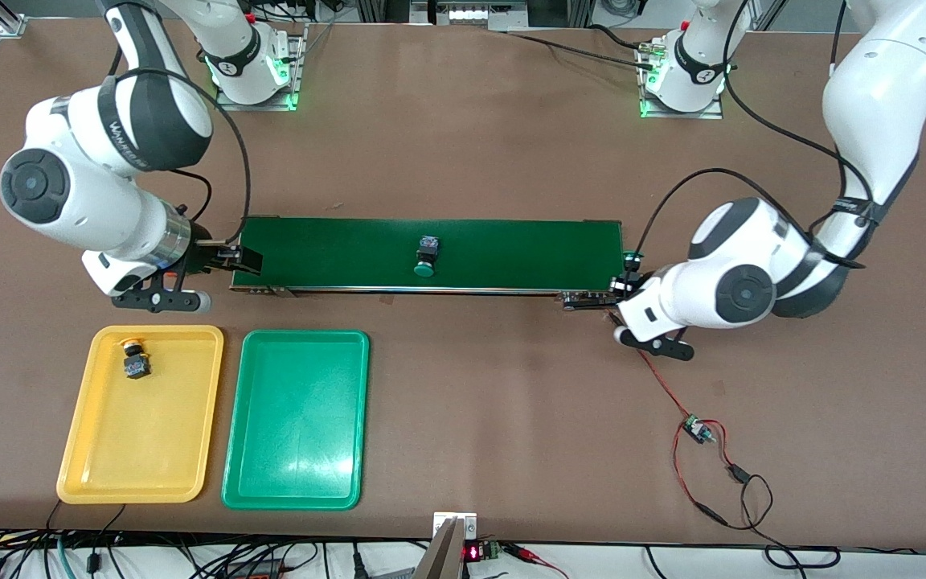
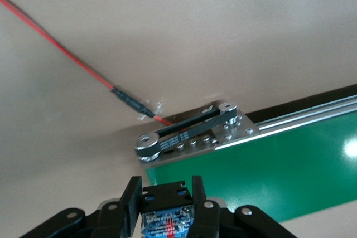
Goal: Sort buttons by color to trays
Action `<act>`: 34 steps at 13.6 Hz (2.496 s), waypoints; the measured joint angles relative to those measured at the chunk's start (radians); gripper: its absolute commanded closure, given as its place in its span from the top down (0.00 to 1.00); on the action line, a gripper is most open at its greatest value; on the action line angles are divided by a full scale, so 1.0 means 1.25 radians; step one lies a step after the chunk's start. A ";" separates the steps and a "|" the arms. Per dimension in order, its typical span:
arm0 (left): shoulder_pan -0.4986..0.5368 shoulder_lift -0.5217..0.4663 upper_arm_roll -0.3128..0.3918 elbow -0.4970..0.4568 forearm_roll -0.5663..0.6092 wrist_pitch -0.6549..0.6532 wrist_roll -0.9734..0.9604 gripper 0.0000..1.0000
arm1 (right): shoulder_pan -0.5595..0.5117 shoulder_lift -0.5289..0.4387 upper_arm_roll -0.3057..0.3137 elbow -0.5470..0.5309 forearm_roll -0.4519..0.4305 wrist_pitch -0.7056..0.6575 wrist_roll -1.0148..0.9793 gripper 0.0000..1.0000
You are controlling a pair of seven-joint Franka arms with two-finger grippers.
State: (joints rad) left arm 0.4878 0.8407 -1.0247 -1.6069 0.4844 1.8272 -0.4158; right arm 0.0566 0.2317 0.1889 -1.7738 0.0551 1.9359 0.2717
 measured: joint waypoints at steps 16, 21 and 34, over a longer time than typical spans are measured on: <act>-0.047 0.000 0.001 -0.106 0.017 0.101 -0.074 0.00 | 0.088 -0.172 0.057 -0.294 0.000 0.201 0.191 0.90; -0.051 0.000 0.003 -0.136 0.017 0.150 -0.092 0.00 | 0.148 -0.111 0.058 -0.296 -0.012 0.273 0.289 0.90; -0.057 -0.017 -0.005 0.021 0.017 0.017 -0.071 1.00 | 0.214 -0.008 0.058 -0.296 -0.129 0.379 0.370 0.91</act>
State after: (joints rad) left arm 0.4170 0.8193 -1.0311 -1.5809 0.5056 1.8488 -0.5041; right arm 0.3236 0.2219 0.2611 -2.1442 -0.1060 2.4092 0.7345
